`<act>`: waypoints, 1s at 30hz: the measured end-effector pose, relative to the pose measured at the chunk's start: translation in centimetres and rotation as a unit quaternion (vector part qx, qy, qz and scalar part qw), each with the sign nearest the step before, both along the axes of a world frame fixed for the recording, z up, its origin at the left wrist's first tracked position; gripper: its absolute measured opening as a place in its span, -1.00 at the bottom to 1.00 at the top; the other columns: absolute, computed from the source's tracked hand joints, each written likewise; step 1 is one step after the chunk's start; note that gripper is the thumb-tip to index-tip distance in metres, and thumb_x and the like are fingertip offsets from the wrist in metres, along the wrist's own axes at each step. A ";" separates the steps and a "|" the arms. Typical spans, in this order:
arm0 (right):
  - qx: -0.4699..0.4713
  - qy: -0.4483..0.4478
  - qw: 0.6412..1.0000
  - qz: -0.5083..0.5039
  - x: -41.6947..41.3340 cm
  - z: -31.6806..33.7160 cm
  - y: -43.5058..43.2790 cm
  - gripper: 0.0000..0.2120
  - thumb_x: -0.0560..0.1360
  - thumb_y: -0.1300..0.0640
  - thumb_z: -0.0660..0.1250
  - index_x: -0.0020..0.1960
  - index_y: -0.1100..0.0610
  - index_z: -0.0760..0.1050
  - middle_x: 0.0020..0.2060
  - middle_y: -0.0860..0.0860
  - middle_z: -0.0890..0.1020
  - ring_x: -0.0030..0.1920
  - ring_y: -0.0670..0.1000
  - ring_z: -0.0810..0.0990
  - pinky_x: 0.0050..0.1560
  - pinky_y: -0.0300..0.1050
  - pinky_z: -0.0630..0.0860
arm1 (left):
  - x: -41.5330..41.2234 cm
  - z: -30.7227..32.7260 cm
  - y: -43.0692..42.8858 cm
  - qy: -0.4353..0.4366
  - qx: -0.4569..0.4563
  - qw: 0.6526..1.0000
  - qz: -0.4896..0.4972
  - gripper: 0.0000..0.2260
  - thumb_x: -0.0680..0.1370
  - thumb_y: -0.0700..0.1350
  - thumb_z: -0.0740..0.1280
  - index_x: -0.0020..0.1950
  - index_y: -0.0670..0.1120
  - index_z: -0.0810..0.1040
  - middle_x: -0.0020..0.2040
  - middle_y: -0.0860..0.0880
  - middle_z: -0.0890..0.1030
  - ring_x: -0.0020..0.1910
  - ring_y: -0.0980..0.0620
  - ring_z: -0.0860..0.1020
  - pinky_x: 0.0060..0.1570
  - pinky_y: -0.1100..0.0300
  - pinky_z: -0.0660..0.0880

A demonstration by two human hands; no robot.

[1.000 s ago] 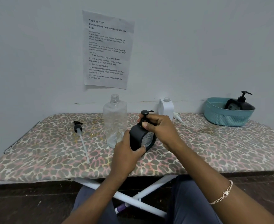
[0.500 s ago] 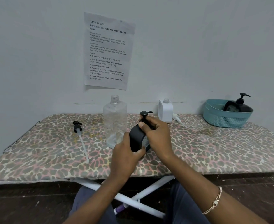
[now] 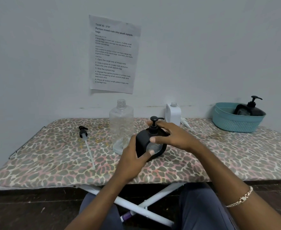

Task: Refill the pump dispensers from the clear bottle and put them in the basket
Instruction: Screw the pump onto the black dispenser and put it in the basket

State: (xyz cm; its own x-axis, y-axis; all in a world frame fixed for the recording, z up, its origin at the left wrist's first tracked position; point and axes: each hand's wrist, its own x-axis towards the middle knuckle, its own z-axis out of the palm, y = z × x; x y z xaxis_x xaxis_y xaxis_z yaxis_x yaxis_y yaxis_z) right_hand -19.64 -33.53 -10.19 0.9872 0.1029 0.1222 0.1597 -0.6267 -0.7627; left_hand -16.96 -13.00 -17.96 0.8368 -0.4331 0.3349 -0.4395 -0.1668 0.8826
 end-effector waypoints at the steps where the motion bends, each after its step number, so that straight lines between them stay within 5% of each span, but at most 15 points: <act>1: -0.013 0.012 1.000 0.007 -0.1 0.4 -0.4 -0.42 0.48 -0.13 0.53 0.45 -0.17 0.46 0.38 -0.34 0.49 0.43 -0.19 0.45 0.49 -0.07 0.35 | 0.0 0.2 0.1 0.012 -0.003 1.000 -0.012 -0.51 0.60 0.06 0.48 0.47 0.25 0.36 0.25 0.34 0.60 0.25 0.35 0.57 0.16 0.38 0.52; 5: -0.051 0.039 0.998 0.022 -0.4 1.5 -1.7 -0.38 0.48 0.17 0.49 0.50 -0.11 0.44 0.43 -0.21 0.48 0.44 -0.09 0.45 0.40 -0.08 0.43 | 0.2 0.5 0.4 0.027 0.002 0.999 -0.033 -0.45 0.61 0.11 0.39 0.46 0.46 0.17 0.28 0.56 0.48 0.33 0.46 0.47 0.23 0.48 0.43; 9: -0.128 0.039 0.991 0.001 -0.8 2.6 -1.7 -0.34 0.49 0.13 0.50 0.54 -0.11 0.40 0.38 -0.18 0.50 0.31 -0.13 0.48 0.35 -0.10 0.46 | 0.9 -0.4 0.3 0.035 0.016 0.999 -0.025 -0.26 0.60 0.21 0.35 0.68 0.26 0.03 0.51 0.26 0.42 0.47 0.27 0.43 0.42 0.24 0.41; 13: -0.173 0.034 0.984 -0.020 -1.2 3.3 -1.8 -0.38 0.39 -0.04 0.58 0.42 0.01 0.55 0.25 -0.10 0.64 0.22 -0.03 0.62 0.27 0.01 0.55 | 0.5 -0.1 0.0 -0.007 0.029 0.999 0.019 -0.43 0.67 0.07 0.35 0.66 0.19 0.23 0.39 0.25 0.54 0.29 0.45 0.49 0.19 0.55 0.39; 16: -0.194 0.006 0.980 -0.031 -1.1 3.3 -1.7 -0.37 0.28 -0.19 0.56 0.19 0.20 0.63 0.09 0.17 0.71 0.08 0.20 0.68 0.12 0.20 0.62 | 0.3 -0.3 -0.2 -0.035 0.016 0.997 0.064 -0.58 0.67 0.01 0.39 0.53 0.17 0.45 0.20 0.27 0.64 0.18 0.42 0.58 0.11 0.48 0.49; 19: -0.192 -0.004 0.981 -0.032 -1.4 3.5 -1.6 -0.44 0.38 -0.08 0.60 0.28 0.16 0.62 0.01 -0.03 0.71 -0.07 -0.08 0.65 -0.14 -0.30 0.55 | 0.5 -0.5 -0.4 -0.034 0.013 0.993 0.113 -0.74 0.65 -0.04 0.43 0.33 0.01 0.66 0.08 0.10 0.73 0.09 0.20 0.69 0.03 0.32 0.62; 21: -0.194 -0.007 0.980 -0.044 -1.6 3.6 -1.9 -0.52 0.39 -0.06 0.60 0.21 0.15 0.65 -0.11 -0.07 0.68 -0.21 -0.16 0.58 -0.30 -0.40 0.38 | 0.5 -0.4 -0.8 -0.029 0.018 0.990 0.139 -0.81 0.63 -0.12 0.46 0.23 -0.09 0.70 0.00 0.07 0.73 -0.03 0.29 0.68 -0.08 0.41 0.60; 23: -0.178 -0.007 0.982 -0.060 -1.7 3.6 -2.6 -0.59 0.37 -0.07 0.61 0.09 0.16 0.68 -0.17 0.09 0.70 -0.28 -0.06 0.55 -0.29 -0.22 0.37 | 0.5 -0.2 -1.4 -0.035 0.020 0.988 0.151 -0.85 0.61 -0.18 0.47 0.17 -0.11 0.72 -0.05 0.10 0.70 -0.12 0.39 0.64 -0.09 0.44 0.57; 25: -0.170 -0.012 0.982 -0.076 -2.0 3.7 -3.4 -0.62 0.34 -0.09 0.61 -0.02 0.16 0.69 -0.26 0.10 0.67 -0.32 -0.02 0.50 -0.28 -0.08 0.34 | 0.5 0.2 -2.3 -0.030 0.014 0.989 0.142 -0.87 0.59 -0.19 0.48 0.14 -0.09 0.72 -0.05 0.13 0.70 -0.09 0.38 0.63 -0.08 0.46 0.56; 30: -0.161 -0.039 0.975 -0.146 -2.9 4.8 -6.2 -0.66 0.32 -0.13 0.60 -0.09 0.09 0.68 -0.28 -0.02 0.66 -0.28 0.04 0.57 -0.28 -0.08 0.38 | 1.3 2.4 -5.9 -0.041 0.020 0.993 0.109 -0.76 0.60 -0.09 0.48 0.26 -0.07 0.69 0.05 0.10 0.72 -0.03 0.32 0.64 -0.09 0.54 0.50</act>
State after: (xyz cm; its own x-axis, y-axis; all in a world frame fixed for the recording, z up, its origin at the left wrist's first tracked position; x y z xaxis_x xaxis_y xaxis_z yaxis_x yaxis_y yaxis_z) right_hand -22.56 -39.71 -5.35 0.9692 -0.1353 0.2057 -0.0116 -0.8596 -0.5108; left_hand -15.67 -18.90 -15.51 0.8830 -0.2589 0.3915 -0.4589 -0.3011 0.8359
